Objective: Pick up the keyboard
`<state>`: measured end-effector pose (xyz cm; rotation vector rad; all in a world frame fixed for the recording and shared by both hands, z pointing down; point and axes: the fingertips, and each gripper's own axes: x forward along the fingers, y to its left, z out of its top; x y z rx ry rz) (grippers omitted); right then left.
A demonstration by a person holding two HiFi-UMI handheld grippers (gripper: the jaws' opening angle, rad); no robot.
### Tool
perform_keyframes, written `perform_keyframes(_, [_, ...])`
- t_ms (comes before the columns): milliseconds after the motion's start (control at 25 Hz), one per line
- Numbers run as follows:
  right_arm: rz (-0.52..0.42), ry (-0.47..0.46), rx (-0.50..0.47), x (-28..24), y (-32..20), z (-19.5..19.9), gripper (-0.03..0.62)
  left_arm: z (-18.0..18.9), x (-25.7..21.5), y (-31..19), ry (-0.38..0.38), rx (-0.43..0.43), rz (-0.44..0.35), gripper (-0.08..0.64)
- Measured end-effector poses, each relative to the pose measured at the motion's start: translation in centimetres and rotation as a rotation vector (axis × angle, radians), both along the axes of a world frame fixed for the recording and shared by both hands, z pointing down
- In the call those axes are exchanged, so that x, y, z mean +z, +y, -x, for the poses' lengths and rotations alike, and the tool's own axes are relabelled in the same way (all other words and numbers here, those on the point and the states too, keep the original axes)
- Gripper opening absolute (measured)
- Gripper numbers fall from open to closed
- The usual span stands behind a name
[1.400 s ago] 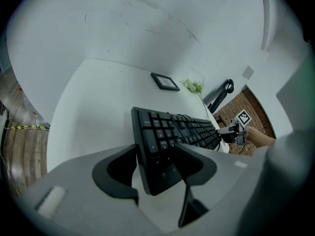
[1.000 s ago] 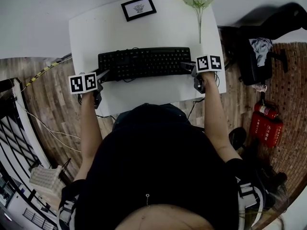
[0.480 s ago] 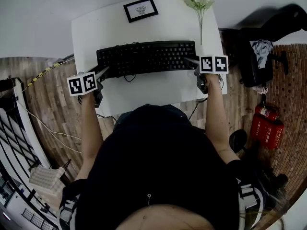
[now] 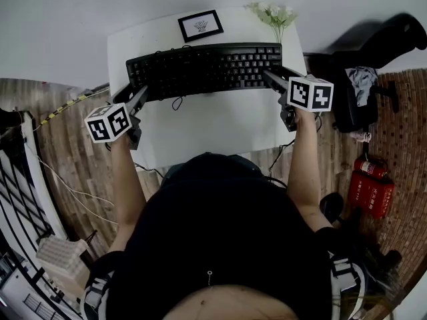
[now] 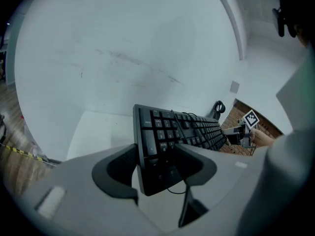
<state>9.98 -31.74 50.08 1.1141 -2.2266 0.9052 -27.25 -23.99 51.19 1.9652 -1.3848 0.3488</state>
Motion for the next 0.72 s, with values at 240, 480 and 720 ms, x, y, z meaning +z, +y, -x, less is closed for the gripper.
perform_keyframes(240, [-0.202,-0.032,-0.018,-5.6,-1.6,0.7,0.271,0.3,-5.4,-1.7,-0.05,-0.016,-0.179,0.25])
perform_keyframes(480, [-0.378,-0.068,-0.021,-10.0,-2.2,0.9,0.27,0.4,-10.0,-2.1,-0.104,-0.035,-0.341,0.25])
perform_keyframes(720, [-0.508,-0.098,-0.033,-12.8,-2.3,1.0,0.272,0.6,-13.3,-1.9,-0.149,-0.054,-0.458,0.252])
